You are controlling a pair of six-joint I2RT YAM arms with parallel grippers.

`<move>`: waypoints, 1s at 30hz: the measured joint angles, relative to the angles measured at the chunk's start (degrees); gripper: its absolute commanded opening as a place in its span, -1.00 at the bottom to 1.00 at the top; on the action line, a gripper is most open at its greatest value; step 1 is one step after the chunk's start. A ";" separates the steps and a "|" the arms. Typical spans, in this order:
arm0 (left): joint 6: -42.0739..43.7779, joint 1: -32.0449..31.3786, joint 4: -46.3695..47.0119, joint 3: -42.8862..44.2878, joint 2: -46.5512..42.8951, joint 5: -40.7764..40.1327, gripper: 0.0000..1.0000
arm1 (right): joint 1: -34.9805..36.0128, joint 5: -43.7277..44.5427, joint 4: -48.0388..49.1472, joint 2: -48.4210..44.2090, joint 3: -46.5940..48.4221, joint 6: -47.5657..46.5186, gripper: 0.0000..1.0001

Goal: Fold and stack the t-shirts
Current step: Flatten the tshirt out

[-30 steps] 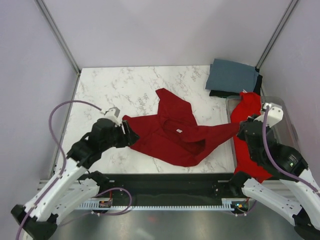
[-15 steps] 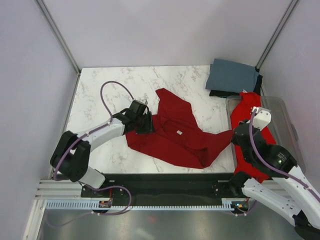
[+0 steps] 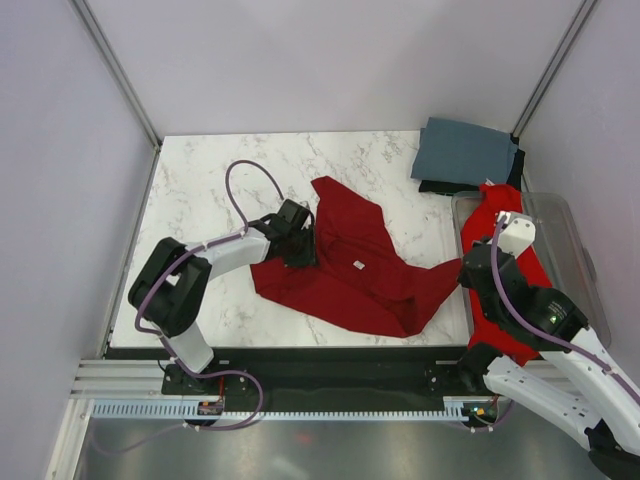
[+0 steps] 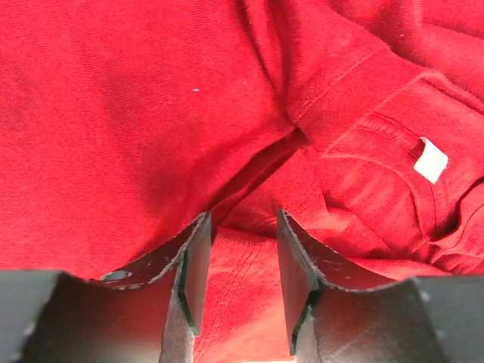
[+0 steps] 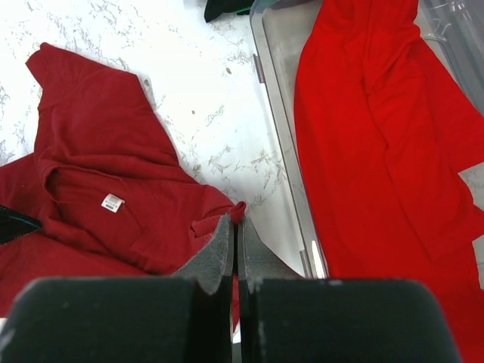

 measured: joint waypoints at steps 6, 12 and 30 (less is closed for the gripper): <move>-0.02 -0.76 0.22 0.68 1.14 -0.70 -0.65 | 0.00 -0.13 0.09 0.04 0.00 -0.31 -1.00; 0.02 -0.98 -0.20 0.74 1.29 -1.11 -0.96 | 0.00 -0.13 0.22 0.15 -0.26 -0.46 -1.00; 0.11 -1.22 -20.81 5.64 -38.60 -8.85 -0.96 | 0.00 -2.97 -0.39 4.98 10.67 -3.39 -1.00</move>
